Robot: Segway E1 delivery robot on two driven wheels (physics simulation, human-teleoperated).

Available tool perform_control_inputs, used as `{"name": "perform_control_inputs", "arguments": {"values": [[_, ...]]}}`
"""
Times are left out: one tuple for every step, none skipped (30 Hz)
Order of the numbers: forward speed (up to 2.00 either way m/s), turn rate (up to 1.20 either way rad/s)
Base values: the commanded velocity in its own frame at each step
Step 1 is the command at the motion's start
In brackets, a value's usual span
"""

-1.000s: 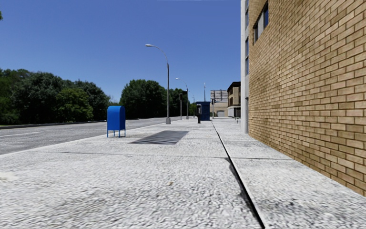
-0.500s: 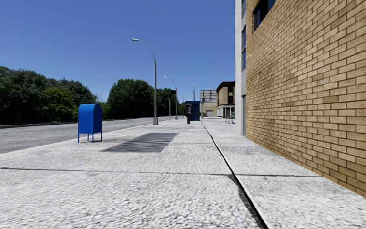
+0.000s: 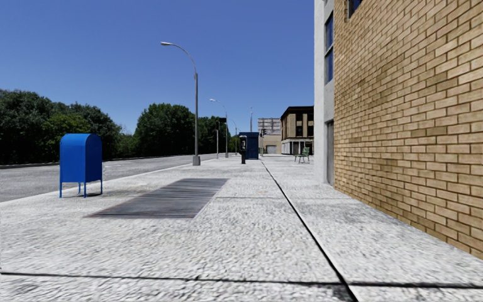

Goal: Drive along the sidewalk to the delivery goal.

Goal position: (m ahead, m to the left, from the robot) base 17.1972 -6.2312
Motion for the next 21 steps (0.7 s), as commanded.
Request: {"name": "perform_control_inputs", "arguments": {"values": [[1.98, 0.0], [1.98, 0.0], [2.0, 0.0], [2.0, 0.0], [2.0, 0.0], [2.0, 0.0], [2.0, 0.0], [2.0, 0.0], [2.0, 0.0], [2.0, 0.0], [2.0, 0.0], [2.0, 0.0], [2.0, 0.0], [2.0, 0.0], [2.0, 0.0], [2.0, 0.0], [2.0, 0.0], [2.0, 0.0], [2.0, 0.0], [2.0, 0.0], [2.0, 0.0]]}}
